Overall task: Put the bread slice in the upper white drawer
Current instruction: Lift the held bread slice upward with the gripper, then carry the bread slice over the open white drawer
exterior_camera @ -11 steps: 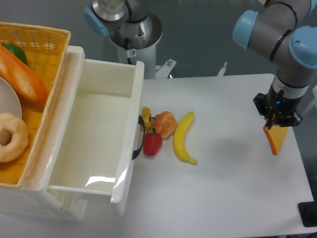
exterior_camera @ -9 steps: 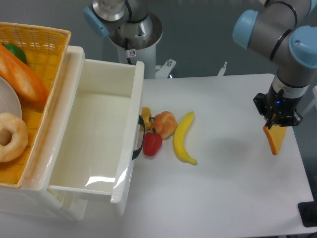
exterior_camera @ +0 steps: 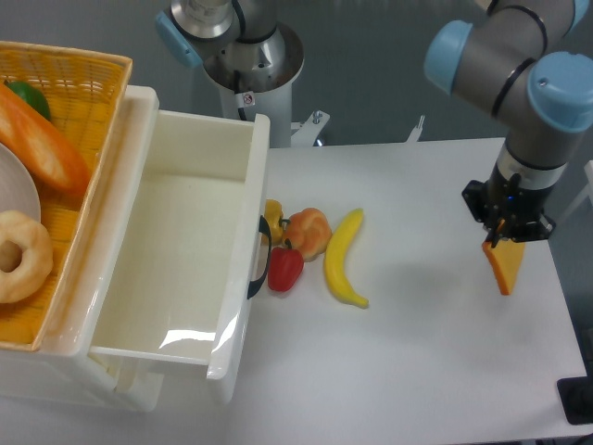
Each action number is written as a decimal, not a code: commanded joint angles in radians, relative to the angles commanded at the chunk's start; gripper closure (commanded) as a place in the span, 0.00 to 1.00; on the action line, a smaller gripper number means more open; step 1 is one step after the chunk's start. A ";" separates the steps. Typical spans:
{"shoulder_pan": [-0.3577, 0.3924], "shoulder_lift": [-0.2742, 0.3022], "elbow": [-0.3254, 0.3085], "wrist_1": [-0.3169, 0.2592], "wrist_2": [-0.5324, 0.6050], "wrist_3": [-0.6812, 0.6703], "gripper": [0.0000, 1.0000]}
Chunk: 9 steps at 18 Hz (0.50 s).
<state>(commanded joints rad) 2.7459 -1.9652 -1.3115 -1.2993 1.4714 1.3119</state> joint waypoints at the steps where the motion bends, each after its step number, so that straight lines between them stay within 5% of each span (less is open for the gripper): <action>1: -0.005 0.031 -0.012 0.000 -0.017 -0.016 1.00; 9: -0.113 0.222 -0.032 -0.025 -0.098 -0.314 1.00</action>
<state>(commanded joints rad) 2.6325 -1.7428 -1.3438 -1.3238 1.3731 0.9975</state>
